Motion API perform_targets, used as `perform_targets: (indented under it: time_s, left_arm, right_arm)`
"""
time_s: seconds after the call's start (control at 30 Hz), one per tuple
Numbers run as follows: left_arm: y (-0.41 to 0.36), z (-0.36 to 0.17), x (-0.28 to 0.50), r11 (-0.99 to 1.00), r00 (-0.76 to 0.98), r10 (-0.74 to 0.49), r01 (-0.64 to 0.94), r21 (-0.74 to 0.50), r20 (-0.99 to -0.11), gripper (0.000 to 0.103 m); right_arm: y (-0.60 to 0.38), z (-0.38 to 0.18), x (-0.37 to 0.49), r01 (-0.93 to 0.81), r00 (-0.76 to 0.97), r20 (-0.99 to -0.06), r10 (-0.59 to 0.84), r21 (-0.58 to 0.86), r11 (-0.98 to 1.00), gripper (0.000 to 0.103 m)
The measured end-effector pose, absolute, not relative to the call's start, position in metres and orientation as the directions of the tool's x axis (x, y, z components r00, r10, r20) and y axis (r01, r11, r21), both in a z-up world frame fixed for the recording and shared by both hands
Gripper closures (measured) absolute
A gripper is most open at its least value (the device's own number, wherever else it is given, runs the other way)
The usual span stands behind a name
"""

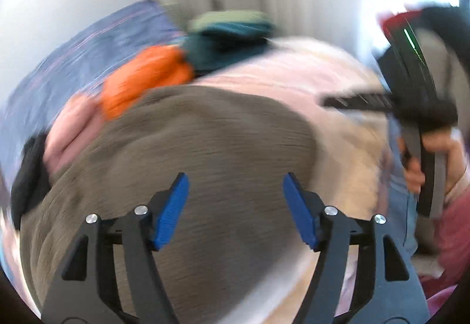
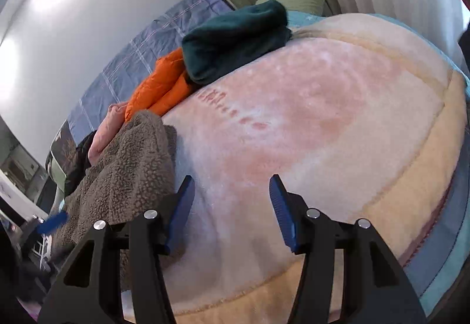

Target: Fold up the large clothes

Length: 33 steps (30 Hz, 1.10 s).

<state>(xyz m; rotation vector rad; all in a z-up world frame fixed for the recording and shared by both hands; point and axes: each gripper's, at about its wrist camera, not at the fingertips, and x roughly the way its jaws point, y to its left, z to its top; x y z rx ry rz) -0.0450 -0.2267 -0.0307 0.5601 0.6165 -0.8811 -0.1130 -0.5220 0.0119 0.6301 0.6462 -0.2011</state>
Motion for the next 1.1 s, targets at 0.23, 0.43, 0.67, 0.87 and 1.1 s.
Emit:
perform_targets:
  time_s: [0.23,0.43,0.67,0.87,1.1]
  left_arm:
    - [-0.291,-0.074,-0.052,0.440,0.578,-0.446,0.807,0.395,-0.684,0.046]
    - [-0.233,-0.031,-0.008,0.579,0.498,-0.521,0.803,0.142,-0.693,0.059]
    - [-0.214,-0.026,-0.009,0.628,0.512,-0.512,0.771,0.106,-0.690,0.059]
    - [-0.221,-0.035,-0.009,0.578,0.427,-0.557,0.815,0.037,-0.712,0.062]
    - [-0.224,-0.067,0.008,0.449,0.085,-0.672,0.836,-0.314,-0.736,0.076]
  right_arm:
    - [-0.532,0.012,-0.136,0.353,0.800,-0.600,0.021,0.498,0.792,0.048]
    - [-0.530,0.010,-0.133,0.288,0.815,-0.573,0.085,0.528,0.799,0.048]
    - [-0.495,0.023,-0.096,0.078,0.816,-0.512,0.269,0.558,0.826,0.048]
    - [-0.477,0.043,-0.086,-0.021,0.815,-0.479,0.326,0.538,0.843,0.048]
    - [-0.488,0.048,-0.089,0.028,0.831,-0.479,0.283,0.545,0.838,0.048]
